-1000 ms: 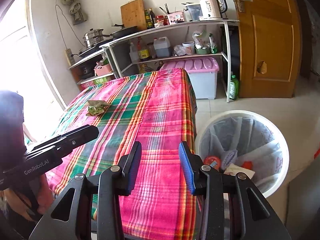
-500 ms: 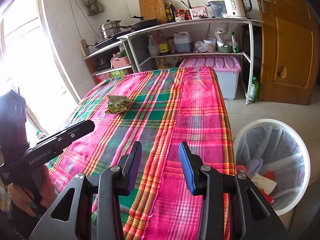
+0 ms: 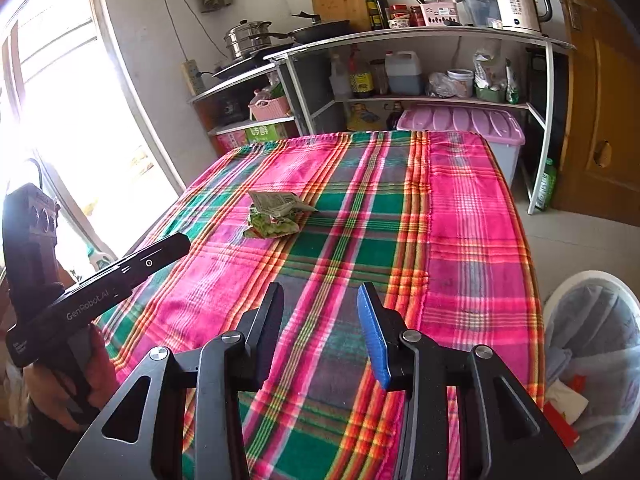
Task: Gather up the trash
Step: 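Move both tools back over the table toward the green wrapper and paper label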
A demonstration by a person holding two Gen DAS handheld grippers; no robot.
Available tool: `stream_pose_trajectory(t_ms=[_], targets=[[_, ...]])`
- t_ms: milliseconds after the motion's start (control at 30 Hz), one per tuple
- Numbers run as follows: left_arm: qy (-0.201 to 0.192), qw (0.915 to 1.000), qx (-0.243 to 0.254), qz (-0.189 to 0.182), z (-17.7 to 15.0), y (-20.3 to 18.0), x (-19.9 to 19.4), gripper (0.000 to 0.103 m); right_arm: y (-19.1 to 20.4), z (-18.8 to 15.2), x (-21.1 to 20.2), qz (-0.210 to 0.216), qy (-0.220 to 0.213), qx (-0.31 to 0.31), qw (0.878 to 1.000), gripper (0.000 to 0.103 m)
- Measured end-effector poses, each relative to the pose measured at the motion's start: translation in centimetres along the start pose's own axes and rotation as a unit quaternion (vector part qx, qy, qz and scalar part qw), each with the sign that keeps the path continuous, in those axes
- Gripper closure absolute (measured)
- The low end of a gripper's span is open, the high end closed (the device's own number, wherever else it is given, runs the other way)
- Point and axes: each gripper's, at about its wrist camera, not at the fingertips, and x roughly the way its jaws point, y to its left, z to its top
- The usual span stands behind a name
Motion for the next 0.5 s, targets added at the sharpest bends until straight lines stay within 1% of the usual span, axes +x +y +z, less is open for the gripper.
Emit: stream_pose_trajectory(t_ms=[333, 500], targets=[[0.002, 0.9998, -0.015, 0.015, 1.6, 2.8, 1.6, 0.071, 0.5, 2.8, 4.3, 0.017, 0.022, 0.01, 1.0, 0.063], [-0.002, 0.9996, -0.021, 0.016, 2.0, 3.8, 1.7, 0.071, 0.6, 4.2, 7.0, 0.029, 0.038, 0.027, 0.999, 0.067]])
